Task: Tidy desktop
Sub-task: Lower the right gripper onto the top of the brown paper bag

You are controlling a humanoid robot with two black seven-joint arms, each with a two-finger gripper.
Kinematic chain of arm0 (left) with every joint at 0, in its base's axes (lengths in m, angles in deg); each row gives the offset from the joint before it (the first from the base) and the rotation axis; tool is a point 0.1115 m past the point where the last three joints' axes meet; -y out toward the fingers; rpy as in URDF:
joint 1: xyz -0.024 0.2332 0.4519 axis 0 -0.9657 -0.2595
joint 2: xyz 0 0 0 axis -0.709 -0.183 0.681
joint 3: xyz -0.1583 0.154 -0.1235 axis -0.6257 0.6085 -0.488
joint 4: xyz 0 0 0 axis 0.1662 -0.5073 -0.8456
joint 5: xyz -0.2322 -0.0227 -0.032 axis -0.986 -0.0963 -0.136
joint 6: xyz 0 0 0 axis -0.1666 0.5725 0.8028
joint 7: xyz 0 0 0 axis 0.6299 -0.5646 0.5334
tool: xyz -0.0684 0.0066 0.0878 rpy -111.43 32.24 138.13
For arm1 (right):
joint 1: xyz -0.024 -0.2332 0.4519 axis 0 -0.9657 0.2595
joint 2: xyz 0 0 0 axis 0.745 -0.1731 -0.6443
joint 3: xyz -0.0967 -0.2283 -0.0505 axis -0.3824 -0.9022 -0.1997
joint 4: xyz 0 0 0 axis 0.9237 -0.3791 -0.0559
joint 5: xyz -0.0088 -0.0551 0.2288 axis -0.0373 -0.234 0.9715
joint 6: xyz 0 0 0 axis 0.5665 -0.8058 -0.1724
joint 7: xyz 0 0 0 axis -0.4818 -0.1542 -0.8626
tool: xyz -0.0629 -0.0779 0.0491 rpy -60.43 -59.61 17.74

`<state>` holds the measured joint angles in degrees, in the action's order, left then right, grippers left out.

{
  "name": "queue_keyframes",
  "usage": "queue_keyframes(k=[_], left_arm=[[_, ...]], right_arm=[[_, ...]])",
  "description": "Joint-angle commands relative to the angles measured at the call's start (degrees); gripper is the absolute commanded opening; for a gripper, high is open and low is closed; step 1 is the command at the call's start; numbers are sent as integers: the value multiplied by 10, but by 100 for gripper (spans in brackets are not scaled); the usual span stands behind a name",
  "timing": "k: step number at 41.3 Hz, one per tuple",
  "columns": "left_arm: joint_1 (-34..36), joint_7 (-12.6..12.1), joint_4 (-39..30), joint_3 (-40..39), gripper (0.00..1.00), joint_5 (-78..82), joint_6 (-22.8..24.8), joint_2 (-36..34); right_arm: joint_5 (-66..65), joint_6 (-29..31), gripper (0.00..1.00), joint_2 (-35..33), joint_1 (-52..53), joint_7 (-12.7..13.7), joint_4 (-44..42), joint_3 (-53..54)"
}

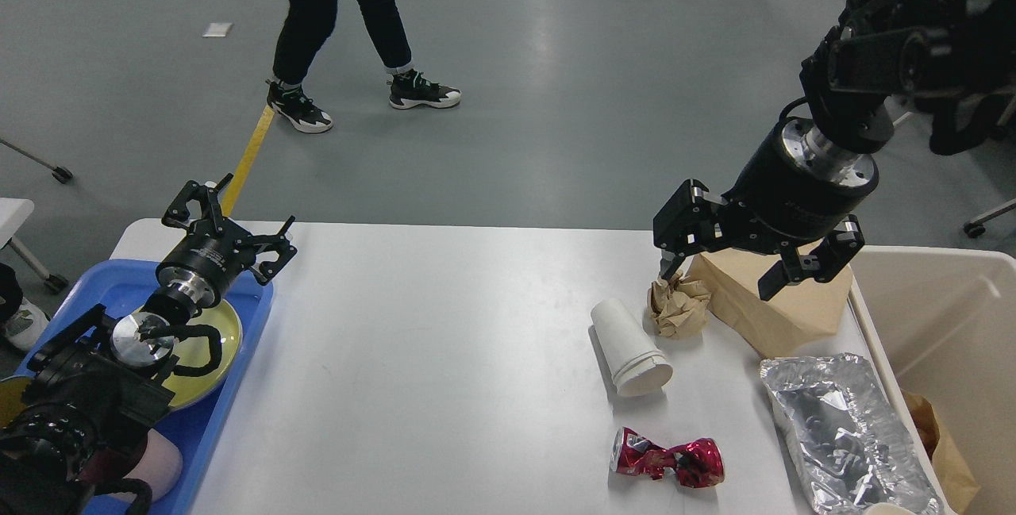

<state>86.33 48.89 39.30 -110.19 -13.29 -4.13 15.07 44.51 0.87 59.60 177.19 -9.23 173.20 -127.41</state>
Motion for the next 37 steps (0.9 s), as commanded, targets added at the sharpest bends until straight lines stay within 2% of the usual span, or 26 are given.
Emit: queue_keyframes(k=[1,14,27,31,37], left_arm=[[0,0,0,0,100,0,0,0],[0,0,0,0,100,-1,0,0],[0,0,0,0,100,0,0,0],[0,0,0,0,100,-1,0,1],[0,0,0,0,100,0,0,0]], right_arm=[[30,-11,100,1,0,0,-2,-1],[35,-35,100,4,-13,0,-3,8],[35,-69,100,50,-61,7,-2,-3],[36,-109,100,65,-83,8,-1,-6],[37,-122,100,64,-115,8,-5,-17]])
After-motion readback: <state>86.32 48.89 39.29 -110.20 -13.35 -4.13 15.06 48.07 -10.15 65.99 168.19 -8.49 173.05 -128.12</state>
